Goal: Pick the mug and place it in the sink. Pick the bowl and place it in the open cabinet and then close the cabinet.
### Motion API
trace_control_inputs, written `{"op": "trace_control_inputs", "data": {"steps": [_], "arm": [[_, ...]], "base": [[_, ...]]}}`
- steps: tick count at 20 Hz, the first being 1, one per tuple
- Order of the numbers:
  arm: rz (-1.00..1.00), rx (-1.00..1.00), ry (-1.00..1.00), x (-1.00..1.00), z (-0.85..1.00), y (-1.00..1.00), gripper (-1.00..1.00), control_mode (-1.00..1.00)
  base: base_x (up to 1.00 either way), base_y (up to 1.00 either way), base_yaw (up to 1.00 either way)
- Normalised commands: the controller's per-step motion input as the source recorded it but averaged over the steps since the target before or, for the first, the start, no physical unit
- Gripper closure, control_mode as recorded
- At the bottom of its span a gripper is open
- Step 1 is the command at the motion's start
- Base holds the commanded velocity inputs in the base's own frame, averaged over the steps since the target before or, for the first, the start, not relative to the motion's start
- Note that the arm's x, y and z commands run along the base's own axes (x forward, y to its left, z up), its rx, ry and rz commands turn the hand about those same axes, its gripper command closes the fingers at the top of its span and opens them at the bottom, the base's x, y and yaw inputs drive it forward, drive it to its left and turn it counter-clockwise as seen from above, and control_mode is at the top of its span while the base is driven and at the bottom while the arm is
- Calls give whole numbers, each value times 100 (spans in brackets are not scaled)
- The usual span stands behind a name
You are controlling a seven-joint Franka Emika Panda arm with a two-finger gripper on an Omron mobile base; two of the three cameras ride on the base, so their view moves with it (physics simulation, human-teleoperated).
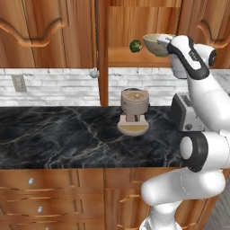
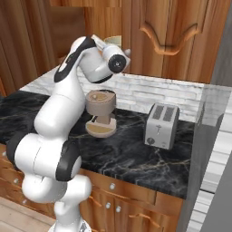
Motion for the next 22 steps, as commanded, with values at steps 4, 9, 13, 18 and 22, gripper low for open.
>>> {"op": "trace_control_inputs", "data": {"steps": [4,9,13,18,22], "arm": [[5,0,0,-15,24,-12,-100,-100],[1,-8,0,-82,49,4,-100,-100],[0,-20,3,-95,25,18,-100,-100],[0,-27,1,-73,57,19,-100,-100],[-4,-34,12,-96,21,22,-100,-100]], "base": [[0,0,0],[0,0,0],[0,0,0],[0,0,0],[0,0,0]]}}
